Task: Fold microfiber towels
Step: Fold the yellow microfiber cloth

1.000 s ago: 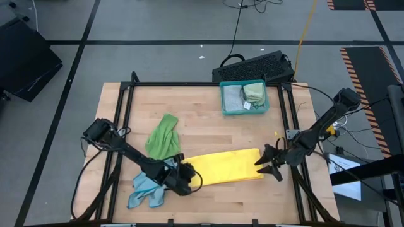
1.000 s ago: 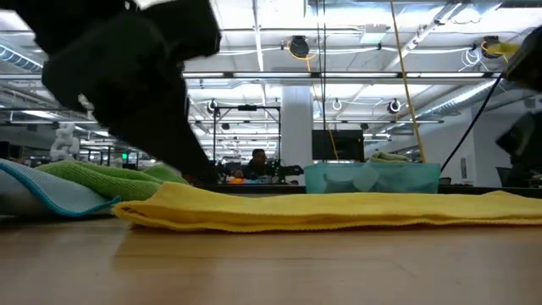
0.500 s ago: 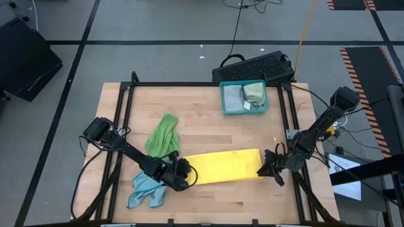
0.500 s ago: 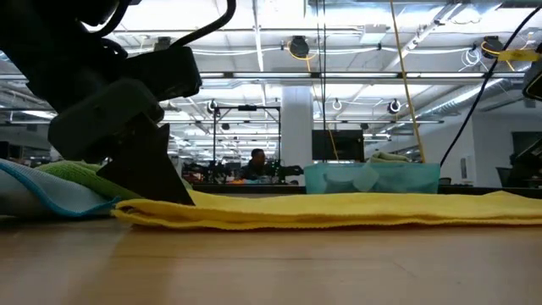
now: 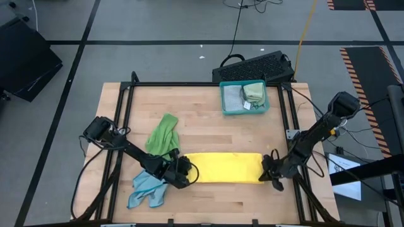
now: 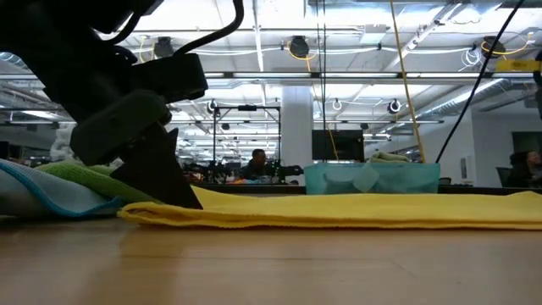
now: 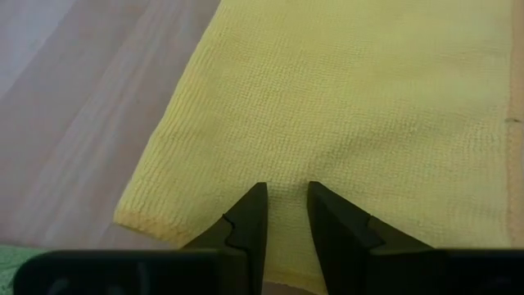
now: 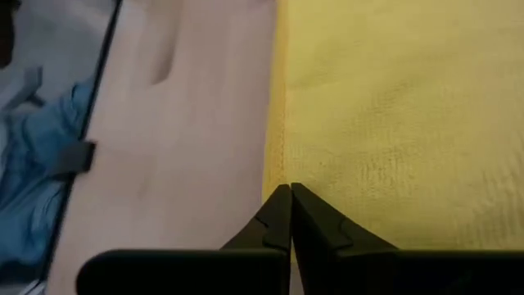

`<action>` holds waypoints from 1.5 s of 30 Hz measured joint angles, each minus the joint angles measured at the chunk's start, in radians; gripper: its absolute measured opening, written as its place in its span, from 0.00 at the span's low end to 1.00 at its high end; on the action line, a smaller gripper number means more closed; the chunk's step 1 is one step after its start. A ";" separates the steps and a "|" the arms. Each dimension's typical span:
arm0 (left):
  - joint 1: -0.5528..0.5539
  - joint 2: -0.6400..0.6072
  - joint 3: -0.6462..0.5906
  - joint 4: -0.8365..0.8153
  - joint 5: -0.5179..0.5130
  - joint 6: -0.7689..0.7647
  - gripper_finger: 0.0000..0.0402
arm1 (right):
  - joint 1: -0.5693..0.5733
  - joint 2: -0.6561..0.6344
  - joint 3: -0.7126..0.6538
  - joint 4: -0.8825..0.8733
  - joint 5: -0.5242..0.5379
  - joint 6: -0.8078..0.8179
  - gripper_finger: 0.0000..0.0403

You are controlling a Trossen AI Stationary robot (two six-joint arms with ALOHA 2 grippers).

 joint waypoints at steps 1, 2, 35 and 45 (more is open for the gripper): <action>0.001 0.000 0.000 0.000 0.001 0.000 0.23 | 0.000 0.002 0.006 0.000 -0.017 -0.011 0.00; 0.001 0.000 0.000 0.000 0.002 0.004 0.23 | 0.000 0.003 0.013 0.000 -0.035 -0.021 0.00; 0.245 -0.281 -0.110 -0.088 0.330 0.204 0.57 | -0.189 -0.148 0.051 0.068 0.067 -0.414 0.00; 0.247 -0.213 -0.136 -0.004 0.377 0.225 0.23 | -0.364 -0.034 0.104 0.238 0.069 -0.586 0.00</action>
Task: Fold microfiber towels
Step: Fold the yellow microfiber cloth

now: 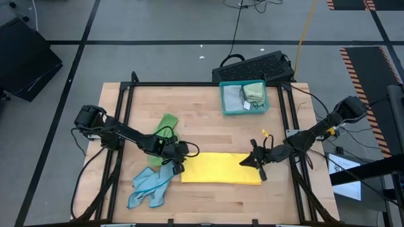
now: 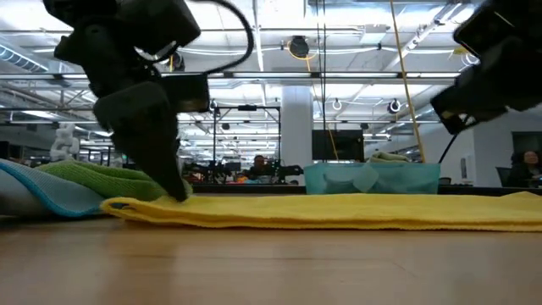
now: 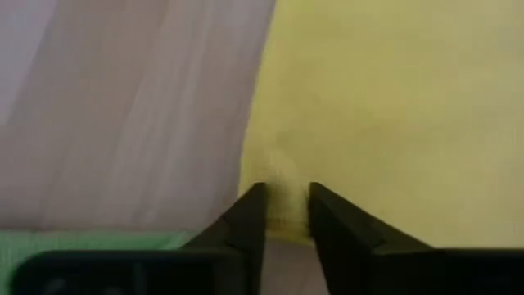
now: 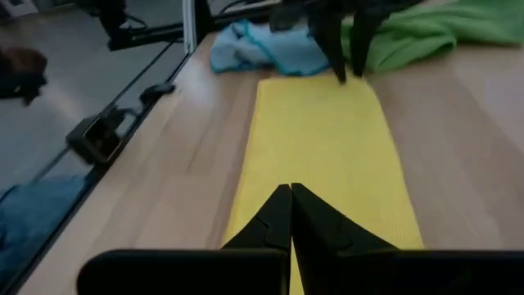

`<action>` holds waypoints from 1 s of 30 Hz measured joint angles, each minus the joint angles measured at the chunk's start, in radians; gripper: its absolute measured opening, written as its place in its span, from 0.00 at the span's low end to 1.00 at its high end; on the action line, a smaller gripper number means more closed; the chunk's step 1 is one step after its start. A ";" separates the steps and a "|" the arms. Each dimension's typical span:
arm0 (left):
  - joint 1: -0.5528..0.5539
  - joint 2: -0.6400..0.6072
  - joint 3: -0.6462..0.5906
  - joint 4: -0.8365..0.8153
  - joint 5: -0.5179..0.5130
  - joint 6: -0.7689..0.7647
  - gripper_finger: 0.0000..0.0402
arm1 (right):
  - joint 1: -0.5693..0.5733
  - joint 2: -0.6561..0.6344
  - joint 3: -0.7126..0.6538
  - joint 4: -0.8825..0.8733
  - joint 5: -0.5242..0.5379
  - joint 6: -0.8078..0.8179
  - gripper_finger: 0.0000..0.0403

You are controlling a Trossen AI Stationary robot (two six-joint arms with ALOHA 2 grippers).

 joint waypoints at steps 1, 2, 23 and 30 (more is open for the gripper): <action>0.001 0.009 -0.001 0.006 0.010 0.006 0.19 | -0.015 0.025 0.025 0.004 -0.001 -0.009 0.00; 0.001 0.020 0.000 0.033 0.021 0.017 0.15 | -0.030 0.045 0.046 0.004 -0.001 -0.014 0.00; -0.127 -0.050 0.031 0.007 -0.151 0.138 0.02 | -0.315 0.744 0.662 0.012 -0.239 -0.057 0.43; -0.194 -0.049 0.037 0.022 -0.229 0.210 0.01 | -0.395 0.869 0.787 0.031 -0.406 -0.141 0.56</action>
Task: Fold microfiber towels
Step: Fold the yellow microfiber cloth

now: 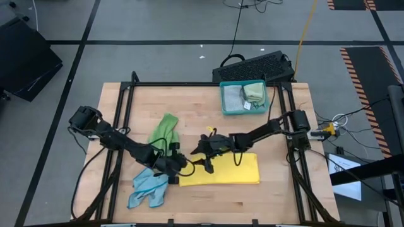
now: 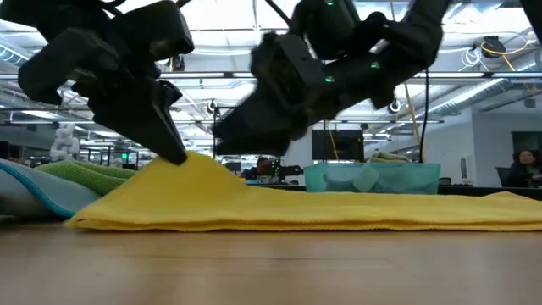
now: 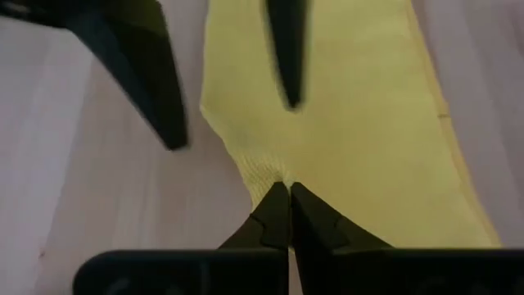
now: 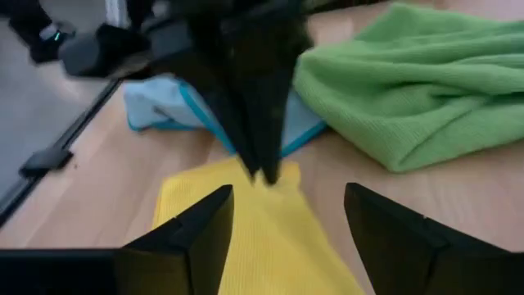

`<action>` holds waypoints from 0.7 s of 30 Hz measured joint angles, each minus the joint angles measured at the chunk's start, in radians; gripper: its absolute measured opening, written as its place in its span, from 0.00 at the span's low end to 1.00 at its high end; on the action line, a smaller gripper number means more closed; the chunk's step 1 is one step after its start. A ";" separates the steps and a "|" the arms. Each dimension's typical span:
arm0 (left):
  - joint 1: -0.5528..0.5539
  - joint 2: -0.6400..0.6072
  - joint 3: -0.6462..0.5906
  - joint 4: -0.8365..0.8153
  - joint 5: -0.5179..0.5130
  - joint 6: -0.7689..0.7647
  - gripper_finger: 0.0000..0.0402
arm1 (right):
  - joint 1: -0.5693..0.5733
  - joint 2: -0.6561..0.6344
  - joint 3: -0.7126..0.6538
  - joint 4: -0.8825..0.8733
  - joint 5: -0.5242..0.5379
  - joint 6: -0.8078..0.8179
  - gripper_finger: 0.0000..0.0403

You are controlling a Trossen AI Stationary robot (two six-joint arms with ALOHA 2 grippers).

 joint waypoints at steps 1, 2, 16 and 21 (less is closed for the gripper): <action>-0.004 0.000 0.000 0.006 -0.010 0.003 0.01 | -0.002 0.006 0.007 -0.005 -0.015 -0.013 0.57; -0.006 0.000 0.000 0.014 -0.017 0.004 0.01 | -0.006 0.015 0.018 -0.015 -0.025 -0.019 0.57; -0.023 0.000 0.000 0.067 -0.064 0.063 0.01 | -0.061 0.077 0.078 -0.076 -0.210 0.002 0.49; -0.029 0.000 0.000 0.090 -0.090 0.078 0.02 | -0.061 0.077 0.078 -0.098 -0.227 -0.031 0.35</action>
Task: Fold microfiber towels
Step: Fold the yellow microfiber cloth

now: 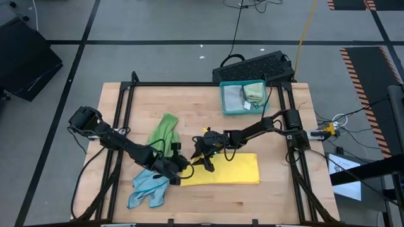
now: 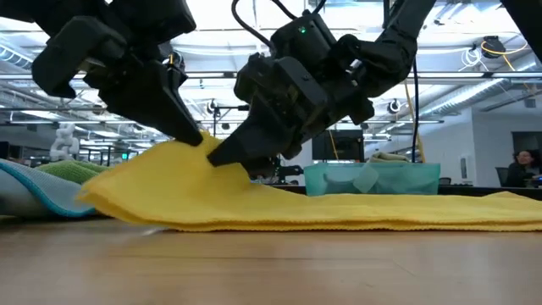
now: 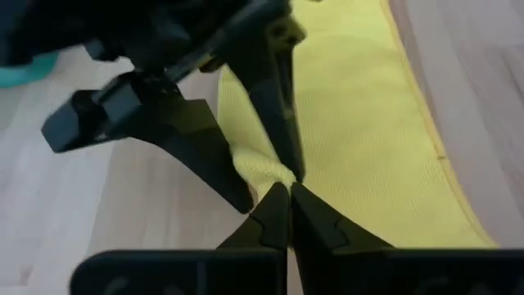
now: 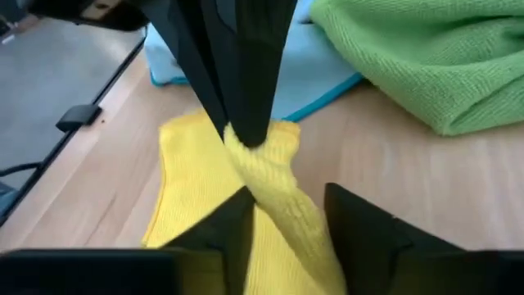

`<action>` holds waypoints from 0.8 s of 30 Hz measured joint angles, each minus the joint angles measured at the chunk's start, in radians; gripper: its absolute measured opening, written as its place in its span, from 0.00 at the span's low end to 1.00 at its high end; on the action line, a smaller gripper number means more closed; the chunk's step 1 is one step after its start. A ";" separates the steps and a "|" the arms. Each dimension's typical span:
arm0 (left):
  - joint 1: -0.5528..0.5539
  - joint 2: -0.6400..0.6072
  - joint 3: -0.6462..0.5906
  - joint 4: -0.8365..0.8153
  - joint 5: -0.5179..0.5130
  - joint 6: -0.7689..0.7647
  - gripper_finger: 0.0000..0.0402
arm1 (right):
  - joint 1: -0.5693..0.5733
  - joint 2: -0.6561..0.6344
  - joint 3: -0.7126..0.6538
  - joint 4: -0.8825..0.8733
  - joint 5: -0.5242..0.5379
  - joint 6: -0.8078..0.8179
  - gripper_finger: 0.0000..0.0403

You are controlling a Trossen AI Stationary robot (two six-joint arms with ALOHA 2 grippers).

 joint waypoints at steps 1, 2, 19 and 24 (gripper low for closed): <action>-0.001 0.000 0.000 0.000 0.000 0.000 0.02 | 0.000 0.000 0.000 0.002 0.000 -0.005 0.31; -0.001 0.000 0.000 0.001 0.000 -0.002 0.02 | 0.000 0.000 0.000 0.007 0.000 -0.015 0.26; -0.162 0.014 0.000 -0.049 -0.276 -0.653 0.54 | 0.006 -0.184 -0.001 -0.334 0.120 -0.186 0.01; -0.152 0.072 -0.004 0.013 -0.323 -0.674 0.67 | 0.013 -0.219 -0.001 -0.340 0.149 -0.217 0.01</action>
